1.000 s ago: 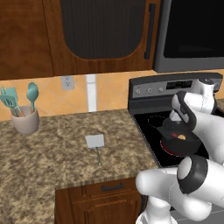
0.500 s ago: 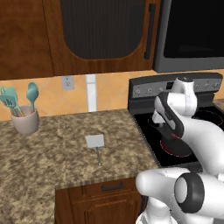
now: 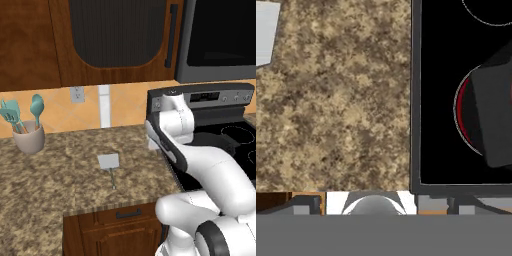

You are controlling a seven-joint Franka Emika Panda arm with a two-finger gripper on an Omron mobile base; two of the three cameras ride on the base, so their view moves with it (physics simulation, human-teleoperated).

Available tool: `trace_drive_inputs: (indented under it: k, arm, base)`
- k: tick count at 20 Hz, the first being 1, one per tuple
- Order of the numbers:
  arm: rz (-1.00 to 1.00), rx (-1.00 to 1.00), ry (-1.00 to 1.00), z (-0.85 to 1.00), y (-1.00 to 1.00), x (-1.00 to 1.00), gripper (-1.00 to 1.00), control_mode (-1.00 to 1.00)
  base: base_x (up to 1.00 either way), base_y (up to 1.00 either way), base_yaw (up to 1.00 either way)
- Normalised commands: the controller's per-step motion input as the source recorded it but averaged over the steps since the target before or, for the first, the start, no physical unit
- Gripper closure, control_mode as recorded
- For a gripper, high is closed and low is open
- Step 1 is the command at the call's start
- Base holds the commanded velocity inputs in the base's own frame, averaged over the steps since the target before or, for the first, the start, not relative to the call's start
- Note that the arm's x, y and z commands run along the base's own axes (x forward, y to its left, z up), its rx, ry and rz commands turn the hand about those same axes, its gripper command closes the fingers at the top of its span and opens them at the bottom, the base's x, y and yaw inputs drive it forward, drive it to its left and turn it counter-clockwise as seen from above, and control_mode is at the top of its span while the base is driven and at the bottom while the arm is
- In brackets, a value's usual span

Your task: Put the tomato and squash in the pot. Retrieve the spatula and lightly stir the vegetables in the pot.

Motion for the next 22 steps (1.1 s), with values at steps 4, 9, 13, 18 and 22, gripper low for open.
trace_drive_inputs:
  k: [4,9,13,18,22]
  arm:
    - [0.10,-0.07,0.15,-0.02,1.00,-0.12,-1.00,-1.00]
    - [0.11,-0.13,0.19,-0.27,1.00,-0.04,-1.00,-1.00]
    - [0.02,-0.03,0.06,-0.09,0.34,0.00,-1.00,-1.00]
    - [0.00,0.01,0.00,-0.02,0.01,0.04,-1.00,-1.00]
    - [0.00,0.12,-0.01,-0.36,0.43,0.34,-1.00,-1.00]
  base:
    - [0.00,0.00,0.00]
    - [0.00,0.00,0.00]
    - [0.00,0.00,0.00]
    - [0.00,0.00,0.00]
    - [0.00,0.00,0.00]
